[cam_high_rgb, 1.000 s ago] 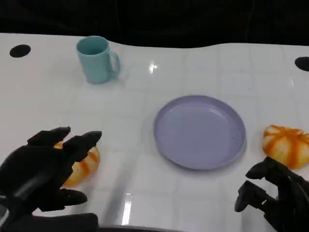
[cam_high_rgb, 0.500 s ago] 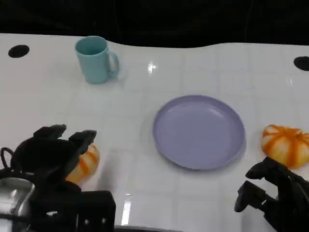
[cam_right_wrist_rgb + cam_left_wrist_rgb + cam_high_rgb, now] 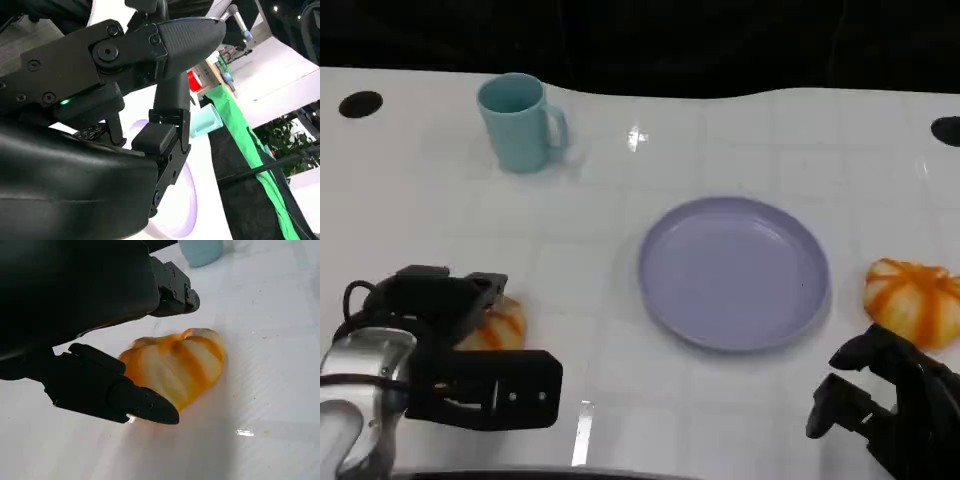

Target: Grasp the bread from the table and place it into the plate.

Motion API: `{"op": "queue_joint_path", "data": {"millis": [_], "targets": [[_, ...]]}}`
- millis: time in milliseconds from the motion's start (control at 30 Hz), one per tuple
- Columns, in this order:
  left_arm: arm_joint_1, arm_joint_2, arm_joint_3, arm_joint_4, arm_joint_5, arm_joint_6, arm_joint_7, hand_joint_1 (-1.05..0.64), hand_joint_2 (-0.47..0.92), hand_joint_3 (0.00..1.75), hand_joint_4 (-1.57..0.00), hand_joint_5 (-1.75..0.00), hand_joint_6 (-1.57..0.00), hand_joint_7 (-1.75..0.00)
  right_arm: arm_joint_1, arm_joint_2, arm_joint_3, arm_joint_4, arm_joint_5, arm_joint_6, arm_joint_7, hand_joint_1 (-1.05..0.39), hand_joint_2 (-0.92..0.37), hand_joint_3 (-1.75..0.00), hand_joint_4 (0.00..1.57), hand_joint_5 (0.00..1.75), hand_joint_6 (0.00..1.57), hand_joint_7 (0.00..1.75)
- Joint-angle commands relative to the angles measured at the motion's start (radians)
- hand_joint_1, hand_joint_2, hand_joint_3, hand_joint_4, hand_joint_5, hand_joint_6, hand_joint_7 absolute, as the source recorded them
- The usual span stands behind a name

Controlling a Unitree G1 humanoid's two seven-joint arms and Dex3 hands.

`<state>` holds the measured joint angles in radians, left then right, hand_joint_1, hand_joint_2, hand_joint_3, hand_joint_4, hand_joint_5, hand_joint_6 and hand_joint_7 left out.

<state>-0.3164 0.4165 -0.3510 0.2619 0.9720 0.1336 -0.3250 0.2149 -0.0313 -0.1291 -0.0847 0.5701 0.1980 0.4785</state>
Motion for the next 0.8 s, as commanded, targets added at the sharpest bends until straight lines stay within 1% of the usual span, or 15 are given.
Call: {"op": "queue_joint_path", "data": {"millis": [33,167,367,400,467,500,533,567,600,633,667,700,733,767,800], "targets": [[-0.058,-0.014,-0.039,0.148,-0.016,-0.021,0.094,-0.49,0.84,0.00,-0.10,-0.08,-0.17,-0.02,0.003,-0.007,-0.007,-0.008,-0.007,-0.004,-0.010,-0.54,-0.92,-0.19,0.72,1.57,0.79,1.08],[-0.114,-0.028,-0.075,0.278,-0.033,-0.051,0.149,-0.49,0.85,0.00,-0.11,-0.08,-0.18,-0.01,0.003,-0.005,-0.007,-0.005,-0.004,-0.009,-0.006,-0.54,-0.92,-0.20,0.72,1.57,0.79,1.09],[-0.190,-0.044,-0.119,0.460,-0.082,-0.112,0.177,-0.52,0.88,0.01,-0.13,-0.08,-0.22,-0.02,0.003,-0.002,-0.012,0.002,0.005,-0.013,0.003,-0.53,-0.92,-0.17,0.72,1.56,0.79,1.09],[-0.196,-0.047,-0.116,0.487,-0.102,-0.134,0.194,-0.50,0.88,0.01,-0.15,-0.09,-0.24,-0.03,0.003,-0.002,-0.012,0.004,0.004,-0.016,0.006,-0.53,-0.92,-0.18,0.73,1.56,0.79,1.09],[-0.200,-0.052,-0.094,0.524,-0.155,-0.177,0.234,-0.38,0.91,0.12,-0.29,-0.15,-0.37,-0.07,0.002,-0.003,-0.012,0.007,0.005,-0.020,0.012,-0.53,-0.92,-0.20,0.73,1.57,0.79,1.10],[-0.202,-0.056,-0.085,0.540,-0.172,-0.190,0.264,-0.32,0.92,0.21,-0.45,-0.23,-0.48,-0.10,0.004,-0.004,-0.012,0.005,0.004,-0.018,0.011,-0.53,-0.92,-0.19,0.73,1.57,0.79,1.10],[-0.204,-0.061,-0.080,0.555,-0.185,-0.200,0.298,-0.29,0.92,0.26,-0.56,-0.36,-0.59,-0.10,0.005,-0.005,-0.012,0.000,0.002,-0.014,0.005,-0.53,-0.92,-0.19,0.73,1.56,0.79,1.10],[-0.205,-0.064,-0.077,0.573,-0.194,-0.217,0.342,-0.26,0.92,0.29,-0.57,-0.63,-0.70,-0.07,0.007,-0.005,-0.012,-0.002,0.001,-0.012,0.003,-0.54,-0.92,-0.18,0.74,1.56,0.79,1.10],[-0.208,-0.066,-0.077,0.590,-0.201,-0.234,0.378,-0.26,0.92,0.33,-0.62,-0.84,-0.82,-0.07,0.007,-0.005,-0.012,-0.004,0.001,-0.012,0.002,-0.54,-0.92,-0.18,0.74,1.56,0.80,1.09],[-0.211,-0.067,-0.077,0.610,-0.210,-0.256,0.413,-0.25,0.92,0.35,-0.66,-0.95,-0.90,-0.08,0.007,-0.005,-0.012,-0.003,0.001,-0.013,0.003,-0.53,-0.92,-0.18,0.74,1.55,0.80,1.09],[-0.214,-0.067,-0.079,0.626,-0.216,-0.272,0.436,-0.25,0.92,0.33,-0.73,-1.09,-1.02,-0.10,0.007,-0.006,-0.012,-0.003,0.001,-0.014,0.005,-0.53,-0.92,-0.18,0.74,1.55,0.80,1.09],[-0.216,-0.069,-0.078,0.649,-0.221,-0.295,0.482,-0.25,0.92,0.32,-0.76,-1.14,-1.06,-0.11,0.008,-0.005,-0.012,-0.002,0.001,-0.016,0.006,-0.53,-0.92,-0.18,0.74,1.55,0.80,1.09],[-0.216,-0.072,-0.078,0.674,-0.220,-0.321,0.544,-0.24,0.92,0.35,-0.79,-1.49,-1.00,-0.70,0.009,-0.004,-0.011,-0.004,0.001,-0.017,0.006,-0.53,-0.92,-0.18,0.74,1.55,0.79,1.09],[-0.217,-0.074,-0.079,0.698,-0.221,-0.346,0.596,-0.23,0.92,0.38,-0.81,-1.62,-0.82,-1.21,0.010,-0.003,-0.011,-0.005,0.002,-0.018,0.006,-0.53,-0.92,-0.18,0.74,1.55,0.79,1.09],[-0.221,-0.076,-0.082,0.720,-0.222,-0.366,0.634,-0.23,0.92,0.43,-0.82,-1.69,-0.71,-1.53,0.010,-0.003,-0.011,-0.006,0.002,-0.018,0.007,-0.52,-0.92,-0.19,0.74,1.55,0.79,1.09]]}}
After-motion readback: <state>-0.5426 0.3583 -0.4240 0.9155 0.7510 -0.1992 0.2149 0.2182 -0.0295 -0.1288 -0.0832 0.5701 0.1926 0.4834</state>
